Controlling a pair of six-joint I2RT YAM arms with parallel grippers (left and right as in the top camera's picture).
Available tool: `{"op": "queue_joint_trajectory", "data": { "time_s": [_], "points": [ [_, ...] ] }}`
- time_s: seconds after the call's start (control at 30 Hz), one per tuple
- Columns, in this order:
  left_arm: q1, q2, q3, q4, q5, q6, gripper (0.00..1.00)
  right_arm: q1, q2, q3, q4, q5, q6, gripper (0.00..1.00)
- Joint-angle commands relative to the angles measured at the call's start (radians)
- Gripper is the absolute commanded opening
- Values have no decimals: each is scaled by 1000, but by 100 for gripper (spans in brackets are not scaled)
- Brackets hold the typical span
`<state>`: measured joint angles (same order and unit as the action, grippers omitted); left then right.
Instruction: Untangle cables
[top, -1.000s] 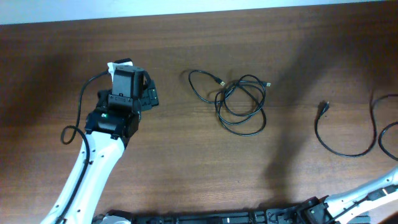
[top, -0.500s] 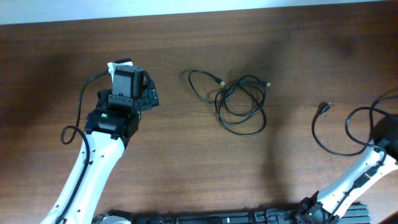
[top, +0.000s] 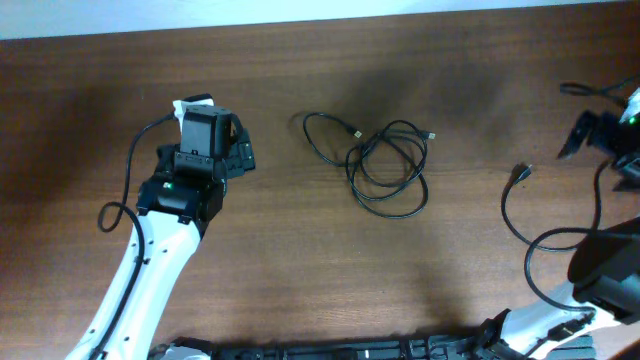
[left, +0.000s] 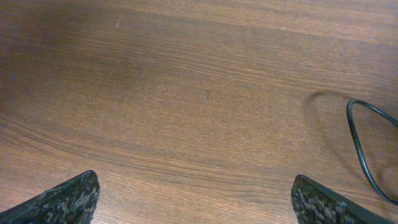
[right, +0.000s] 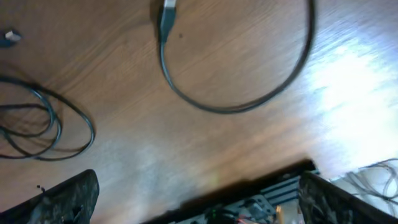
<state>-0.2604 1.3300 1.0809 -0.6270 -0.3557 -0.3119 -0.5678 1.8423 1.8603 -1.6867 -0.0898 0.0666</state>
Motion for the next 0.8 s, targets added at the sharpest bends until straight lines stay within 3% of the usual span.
{"op": "queue_joint_trajectory", "data": {
  "time_s": [0.0,0.1,0.2,0.33,0.47,0.6,0.77],
  "points": [
    [5,0,0,3,0,-13,99,0,-61,-167,-13,-43,-7,99],
    [5,0,0,3,0,-13,99,0,-88,-294,-3,-41,2,99],
    [5,0,0,3,0,-13,99,0,-88,-350,153,-12,50,99],
    [5,0,0,3,0,-13,99,0,-98,-495,426,153,350,99],
    [5,0,0,3,0,-13,99,0,-281,-817,708,115,387,99],
    [5,0,0,3,0,-13,99,0,-459,-1008,829,95,428,99],
    [5,0,0,3,0,-13,99,0,-453,-1133,935,107,528,97]
  ]
}}
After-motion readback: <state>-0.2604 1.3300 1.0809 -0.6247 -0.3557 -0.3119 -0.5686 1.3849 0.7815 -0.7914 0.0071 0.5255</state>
